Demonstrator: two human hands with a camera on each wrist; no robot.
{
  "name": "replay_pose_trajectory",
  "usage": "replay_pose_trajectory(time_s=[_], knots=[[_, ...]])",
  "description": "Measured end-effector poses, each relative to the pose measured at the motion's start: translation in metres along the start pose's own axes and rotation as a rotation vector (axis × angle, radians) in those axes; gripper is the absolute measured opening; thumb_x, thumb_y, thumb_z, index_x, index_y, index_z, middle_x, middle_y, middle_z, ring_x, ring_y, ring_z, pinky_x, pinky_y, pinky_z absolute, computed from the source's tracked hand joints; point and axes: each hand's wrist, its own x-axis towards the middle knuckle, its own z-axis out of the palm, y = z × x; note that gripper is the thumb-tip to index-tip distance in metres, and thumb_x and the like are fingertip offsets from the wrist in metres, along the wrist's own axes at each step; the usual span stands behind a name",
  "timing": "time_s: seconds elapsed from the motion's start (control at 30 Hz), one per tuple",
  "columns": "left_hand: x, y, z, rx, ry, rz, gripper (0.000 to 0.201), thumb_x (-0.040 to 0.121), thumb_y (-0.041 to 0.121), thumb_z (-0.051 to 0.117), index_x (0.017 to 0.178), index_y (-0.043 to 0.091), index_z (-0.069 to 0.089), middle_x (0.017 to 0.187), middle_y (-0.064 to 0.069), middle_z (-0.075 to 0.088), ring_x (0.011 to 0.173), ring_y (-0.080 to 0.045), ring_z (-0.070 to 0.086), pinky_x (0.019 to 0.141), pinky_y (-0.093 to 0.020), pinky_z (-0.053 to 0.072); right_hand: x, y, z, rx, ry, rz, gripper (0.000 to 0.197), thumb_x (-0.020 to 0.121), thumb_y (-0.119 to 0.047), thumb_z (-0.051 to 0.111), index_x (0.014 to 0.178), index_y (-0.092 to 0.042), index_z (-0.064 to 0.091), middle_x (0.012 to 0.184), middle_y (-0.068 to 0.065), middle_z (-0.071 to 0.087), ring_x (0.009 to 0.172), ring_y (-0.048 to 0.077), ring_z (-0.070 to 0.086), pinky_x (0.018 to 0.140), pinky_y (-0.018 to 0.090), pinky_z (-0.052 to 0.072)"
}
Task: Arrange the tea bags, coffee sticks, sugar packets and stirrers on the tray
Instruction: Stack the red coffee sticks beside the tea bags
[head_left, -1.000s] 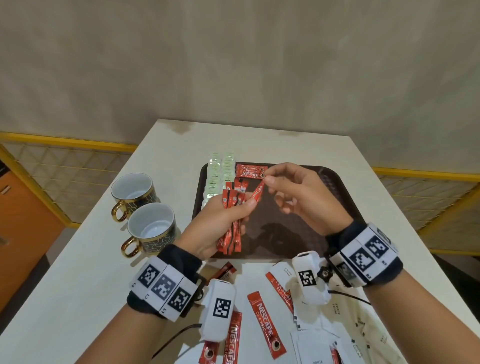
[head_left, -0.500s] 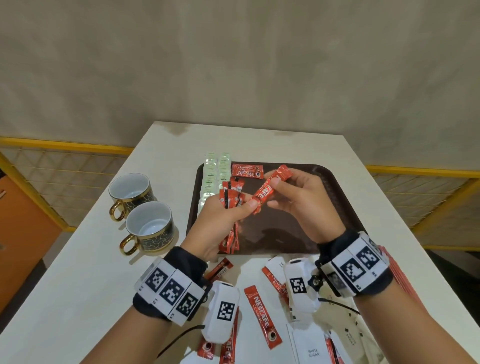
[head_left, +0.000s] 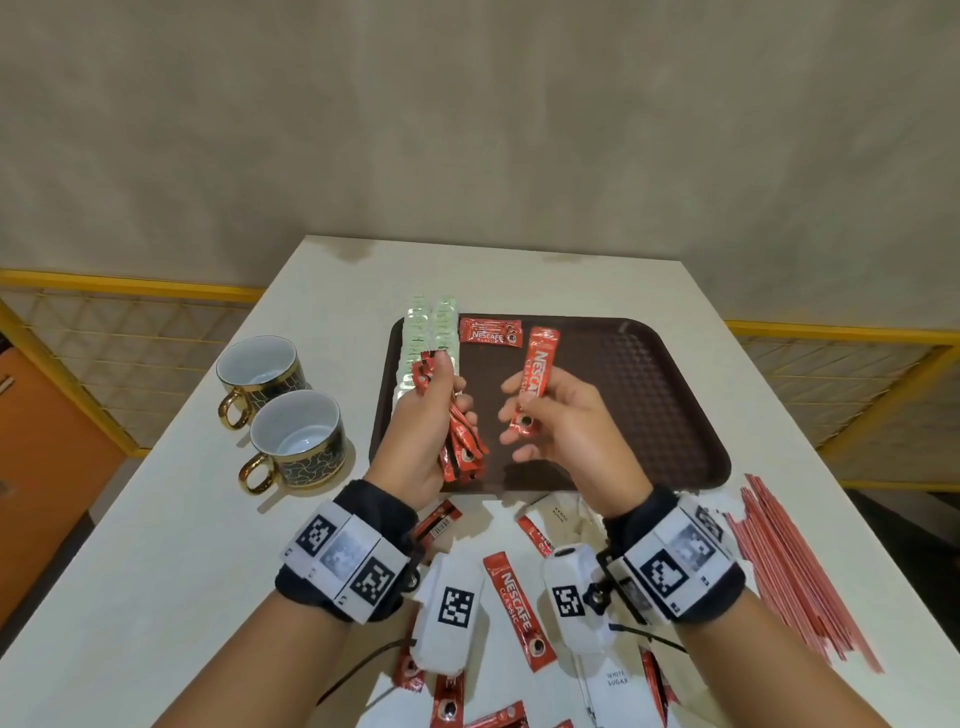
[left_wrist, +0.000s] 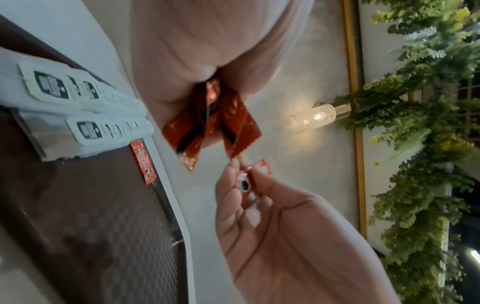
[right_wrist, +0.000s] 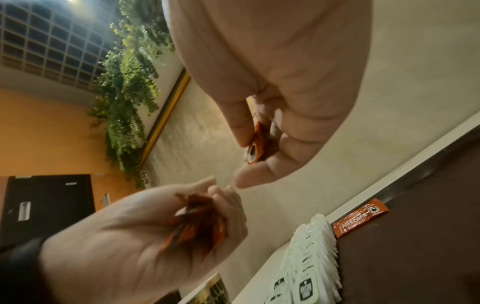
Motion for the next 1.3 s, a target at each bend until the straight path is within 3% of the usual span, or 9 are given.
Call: replay_pose_trajectory(time_s=[0.13,0.27,0.5,0.67,0.8,0.9,1.0,1.13,1.3], knots=[[-0.004,-0.001,0.009,0.066,-0.027,0.034,0.04,0.094,0.054,0.048,0.094,0.015,0.058,0.07,-0.001,0.058,0.059,-0.011,0.06,0.061,-0.027,0.052,-0.003,0.008,0.016,-0.152,-0.014,-0.05,0.024,0.101,-0.007,0.039,0.097,-0.014,0.061,0.06,-0.006,0.052,0.05,0.009,0.045,0.042,0.021,0.036],[-0.01,-0.003,0.016,0.107,-0.039,0.093,0.045,0.097,0.051,0.043,0.113,0.014,0.064,0.098,-0.009,0.073,0.084,-0.015,0.073,0.067,-0.024,0.058,-0.011,0.012,0.031,-0.383,-0.007,-0.223,0.016,0.102,-0.023,0.045,0.092,-0.02,0.058,0.07,-0.013,0.059,0.062,0.001,0.054,0.059,0.021,0.043],[-0.017,0.003,0.019,0.104,-0.014,0.102,0.049,0.094,0.065,0.028,0.086,0.031,0.062,0.099,-0.011,0.072,0.091,-0.02,0.071,0.086,-0.035,0.055,-0.02,0.02,0.028,-0.317,-0.018,-0.284,0.013,0.088,-0.02,0.069,0.098,-0.015,0.061,0.078,-0.007,0.065,0.072,0.003,0.06,0.07,0.024,0.05],[-0.016,0.004,0.015,0.06,-0.029,0.039,0.065,0.09,0.072,0.025,0.068,0.032,0.072,0.114,-0.02,0.069,0.107,-0.032,0.068,0.1,-0.046,0.051,-0.019,0.027,0.028,-0.198,0.022,-0.309,0.013,0.086,-0.017,0.069,0.097,-0.01,0.066,0.084,0.016,0.066,0.082,0.037,0.063,0.08,0.053,0.054],[-0.007,0.002,0.002,0.073,-0.116,-0.024,0.069,0.071,0.082,0.033,0.087,0.021,0.059,0.083,-0.014,0.07,0.075,-0.022,0.071,0.076,-0.034,0.057,-0.015,0.022,0.026,0.068,0.042,-0.183,0.01,0.09,-0.003,0.063,0.094,0.004,0.068,0.084,0.02,0.07,0.073,0.024,0.067,0.066,0.035,0.057],[-0.007,0.006,-0.003,0.046,-0.178,-0.026,0.059,0.072,0.075,0.044,0.08,0.018,0.053,0.054,0.003,0.039,0.045,-0.006,0.038,0.048,-0.018,0.035,-0.015,0.02,0.024,0.161,0.018,-0.063,0.014,0.094,-0.008,0.057,0.093,0.001,0.068,0.059,0.001,0.062,0.045,0.007,0.051,0.04,0.016,0.033],[-0.009,0.006,-0.008,0.119,-0.17,0.066,0.042,0.081,0.05,0.063,0.106,0.015,0.06,0.055,0.009,0.045,0.045,-0.003,0.036,0.043,-0.015,0.032,-0.012,0.022,0.021,0.211,0.015,0.007,0.015,0.095,-0.012,0.056,0.092,0.001,0.063,0.053,-0.001,0.046,0.039,0.007,0.03,0.039,0.021,0.021],[-0.012,0.007,-0.013,0.27,-0.088,0.171,0.01,0.087,0.024,0.071,0.092,0.018,0.065,0.057,0.01,0.056,0.043,-0.002,0.043,0.042,-0.015,0.036,-0.012,0.02,0.018,0.189,-0.04,0.03,0.018,0.096,-0.015,0.054,0.093,0.001,0.062,0.051,-0.001,0.044,0.039,0.007,0.03,0.039,0.021,0.024],[-0.007,0.007,-0.012,0.271,0.024,0.253,0.022,0.087,0.02,0.071,0.107,0.012,0.067,0.057,0.017,0.062,0.045,0.002,0.055,0.045,-0.01,0.041,-0.017,0.012,0.017,0.081,-0.082,-0.073,0.011,0.094,-0.014,0.059,0.085,-0.007,0.057,0.056,-0.01,0.051,0.044,0.001,0.042,0.042,0.013,0.033]])
